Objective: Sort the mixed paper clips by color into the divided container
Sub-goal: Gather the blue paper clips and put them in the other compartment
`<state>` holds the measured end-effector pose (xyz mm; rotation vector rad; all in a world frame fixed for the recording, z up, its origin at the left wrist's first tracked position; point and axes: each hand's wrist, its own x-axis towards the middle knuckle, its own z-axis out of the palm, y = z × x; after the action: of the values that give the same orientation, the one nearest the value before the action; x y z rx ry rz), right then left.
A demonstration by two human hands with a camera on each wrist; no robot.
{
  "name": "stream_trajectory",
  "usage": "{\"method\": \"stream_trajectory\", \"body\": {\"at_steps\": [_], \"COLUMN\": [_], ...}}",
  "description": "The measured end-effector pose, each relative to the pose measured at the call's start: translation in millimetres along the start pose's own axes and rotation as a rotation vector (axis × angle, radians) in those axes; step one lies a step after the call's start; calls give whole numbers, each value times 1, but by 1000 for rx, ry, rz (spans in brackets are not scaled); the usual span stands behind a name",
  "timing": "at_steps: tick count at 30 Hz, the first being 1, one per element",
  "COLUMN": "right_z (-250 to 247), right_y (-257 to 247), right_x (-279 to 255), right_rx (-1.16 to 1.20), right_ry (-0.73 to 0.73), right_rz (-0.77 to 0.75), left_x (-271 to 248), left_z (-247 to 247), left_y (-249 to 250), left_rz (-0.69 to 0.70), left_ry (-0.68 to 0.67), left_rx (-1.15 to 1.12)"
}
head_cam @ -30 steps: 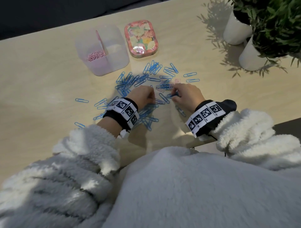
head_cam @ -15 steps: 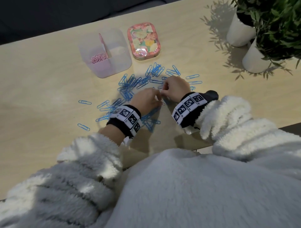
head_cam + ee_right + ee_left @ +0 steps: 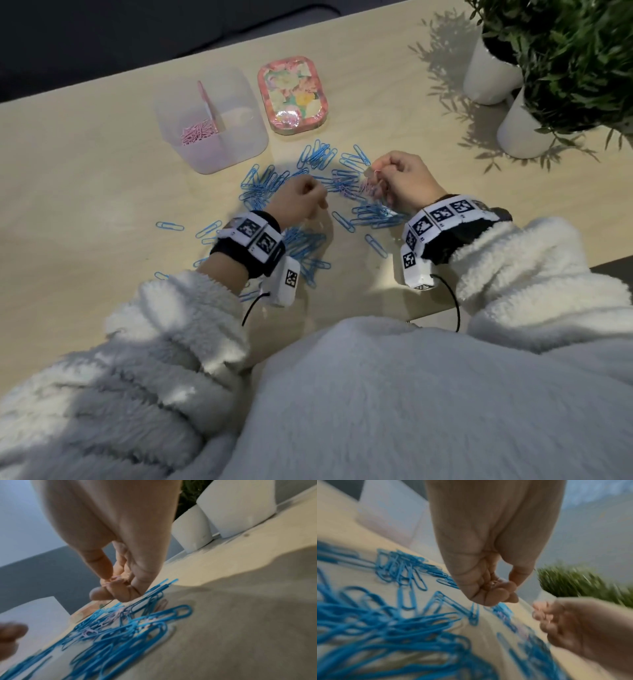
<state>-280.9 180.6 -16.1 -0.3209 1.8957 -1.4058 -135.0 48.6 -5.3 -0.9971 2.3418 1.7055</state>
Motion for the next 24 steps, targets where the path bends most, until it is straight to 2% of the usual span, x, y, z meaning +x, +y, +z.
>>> {"method": "stream_trajectory", "body": {"at_steps": [3,5,7,9,11,12,15,18,20,24], "right_z": [9,19,27,28,27,27,28,23,16,-12], "right_y": [-9,-15,-18,-20,-20,-19,-12,-8,-9,-8], "right_x": [7,11,13,12,10,10,8,6,7,14], "right_rx": [-99,-368,-681,-914,-1053,-1083,-1080,-1010,-875,-390], "right_ry": [-72,-112,-111,-73,-62,-74,-114,-199,-221,-130], "right_rz": [7,-109,-246,-302,-314,-309,-268,-231,-208,-94], "left_x": [12,18,21,25,29,32,40,47,50,53], "left_z": [-6,-9,-13,-15,-15,-14,-11,-10,-8,-6], "left_y": [11,17,21,25,26,26,21,19,21,21], "left_rz": [-125,-233,-294,-316,-284,-224,46,220,302,363], "left_ry": [-15,-21,-44,-52,1,42,77,47,17,-11], "left_rx": [-373,-556,-617,-586,-480,-362,227,716,844,870]}}
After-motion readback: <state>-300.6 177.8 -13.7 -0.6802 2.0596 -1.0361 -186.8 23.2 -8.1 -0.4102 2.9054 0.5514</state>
